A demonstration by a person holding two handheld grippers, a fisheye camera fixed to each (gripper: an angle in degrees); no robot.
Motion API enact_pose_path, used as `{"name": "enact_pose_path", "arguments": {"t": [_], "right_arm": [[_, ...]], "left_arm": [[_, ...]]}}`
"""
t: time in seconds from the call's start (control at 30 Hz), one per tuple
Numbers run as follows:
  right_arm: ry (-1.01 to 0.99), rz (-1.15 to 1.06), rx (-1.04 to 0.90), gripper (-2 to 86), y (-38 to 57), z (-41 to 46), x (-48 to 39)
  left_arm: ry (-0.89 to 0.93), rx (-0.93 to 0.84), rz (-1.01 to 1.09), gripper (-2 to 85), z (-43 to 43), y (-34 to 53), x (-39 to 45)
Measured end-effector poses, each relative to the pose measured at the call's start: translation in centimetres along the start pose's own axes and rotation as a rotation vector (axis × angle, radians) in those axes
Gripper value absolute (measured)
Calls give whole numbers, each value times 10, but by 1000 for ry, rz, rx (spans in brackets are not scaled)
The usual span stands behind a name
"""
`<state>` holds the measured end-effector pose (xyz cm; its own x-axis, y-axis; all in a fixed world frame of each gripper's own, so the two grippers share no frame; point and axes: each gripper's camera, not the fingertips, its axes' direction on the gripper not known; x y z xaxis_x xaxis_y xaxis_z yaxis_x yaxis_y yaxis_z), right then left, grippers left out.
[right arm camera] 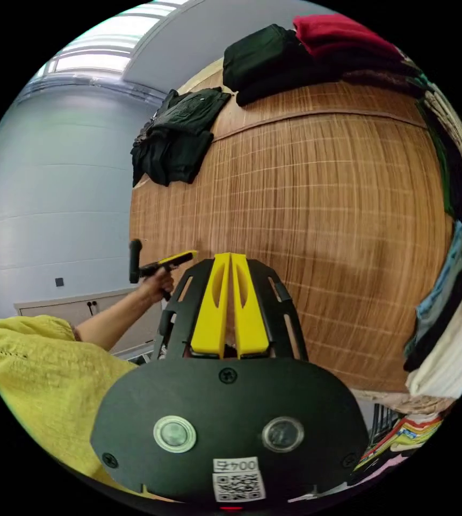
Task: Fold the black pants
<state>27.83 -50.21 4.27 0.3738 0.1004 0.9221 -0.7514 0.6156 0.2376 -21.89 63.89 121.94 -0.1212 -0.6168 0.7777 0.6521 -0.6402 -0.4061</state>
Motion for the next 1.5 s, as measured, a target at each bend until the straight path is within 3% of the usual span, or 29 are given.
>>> {"name": "enact_pose_path", "arguments": {"t": [0.2,0.33,0.4,0.53,0.63,0.8,0.9,1.1,1.5], "right_arm": [[168,-218,42,-6,30,-37,-42],[391,-404,232,-1,56,-58,-89],[366,-371,281,9,62,-54,-89],[56,-318,214,9,58,-24,-71],[117,-332,299,10,70,-17,-89],[262,-405,486,61,98,-8,-132],[244,-341,548,93,109,5,-145],[185,-136,488,146,113,63,-173],[65,-47,409,138,96,170,-149]], "left_arm": [[-81,142,-33,8,-106,139,-4],[-74,229,-162,9,-152,248,-23],[-79,268,-227,10,-164,289,-33],[-88,341,-332,12,-175,363,-65],[-75,375,-381,13,-173,392,-100],[20,406,-410,12,-169,395,-177],[48,399,-330,12,-177,369,-230],[79,415,-231,14,-213,324,-341],[85,376,-326,17,-215,346,-485]]}}
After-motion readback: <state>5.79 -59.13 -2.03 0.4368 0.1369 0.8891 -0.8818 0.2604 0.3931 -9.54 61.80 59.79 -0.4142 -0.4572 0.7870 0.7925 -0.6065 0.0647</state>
